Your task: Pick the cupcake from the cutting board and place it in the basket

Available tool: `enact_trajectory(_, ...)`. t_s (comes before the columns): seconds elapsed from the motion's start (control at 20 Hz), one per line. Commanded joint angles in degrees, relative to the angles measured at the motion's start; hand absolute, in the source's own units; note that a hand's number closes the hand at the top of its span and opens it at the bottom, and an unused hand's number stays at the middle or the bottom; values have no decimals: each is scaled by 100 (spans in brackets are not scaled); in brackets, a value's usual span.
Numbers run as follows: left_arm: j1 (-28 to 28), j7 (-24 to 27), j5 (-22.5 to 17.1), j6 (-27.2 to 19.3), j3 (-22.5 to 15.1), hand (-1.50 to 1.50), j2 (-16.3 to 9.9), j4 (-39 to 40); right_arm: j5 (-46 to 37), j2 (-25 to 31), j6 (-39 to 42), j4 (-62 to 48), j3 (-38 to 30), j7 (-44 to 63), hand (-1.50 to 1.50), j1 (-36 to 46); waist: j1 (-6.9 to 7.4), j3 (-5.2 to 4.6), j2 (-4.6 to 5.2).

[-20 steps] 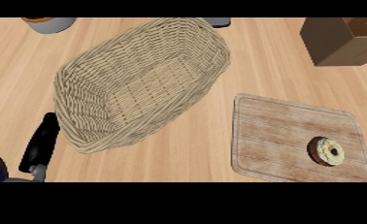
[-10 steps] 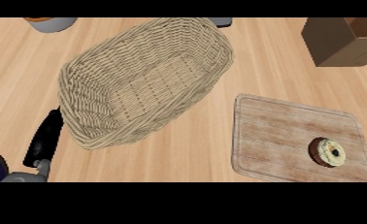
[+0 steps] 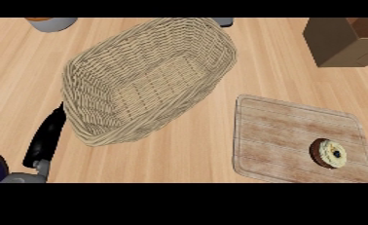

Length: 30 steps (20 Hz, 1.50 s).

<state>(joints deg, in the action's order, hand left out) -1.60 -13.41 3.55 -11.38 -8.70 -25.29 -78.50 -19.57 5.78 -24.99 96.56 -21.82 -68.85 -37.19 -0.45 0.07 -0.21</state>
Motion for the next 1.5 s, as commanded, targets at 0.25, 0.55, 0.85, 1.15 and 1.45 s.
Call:
enact_trajectory(0.25, 223, 217, 78, 176, 113, 0, 21, -15, -742, -35, -382, -53, 238, -225, -150, 486, 55, -8, 19)
enact_trajectory(0.55, 37, -223, 181, 334, 237, 0, 29, -205, -830, -88, -502, -431, 173, -245, -150, 613, 35, -5, 16)
enact_trajectory(0.85, 70, 262, 171, 444, 345, 0, 67, 98, -920, 117, -661, -1043, 120, -198, -150, 1207, 40, -4, 18)
enact_trajectory(1.15, 49, 226, 398, 287, 245, 0, 393, 140, -917, 389, -571, -1304, -36, 98, -150, 1570, 32, -4, 19)
enact_trajectory(1.45, 8, 113, 642, 194, 257, 0, 463, 168, -1115, 302, -747, -1501, -20, 402, -150, 1864, 34, -4, 18)
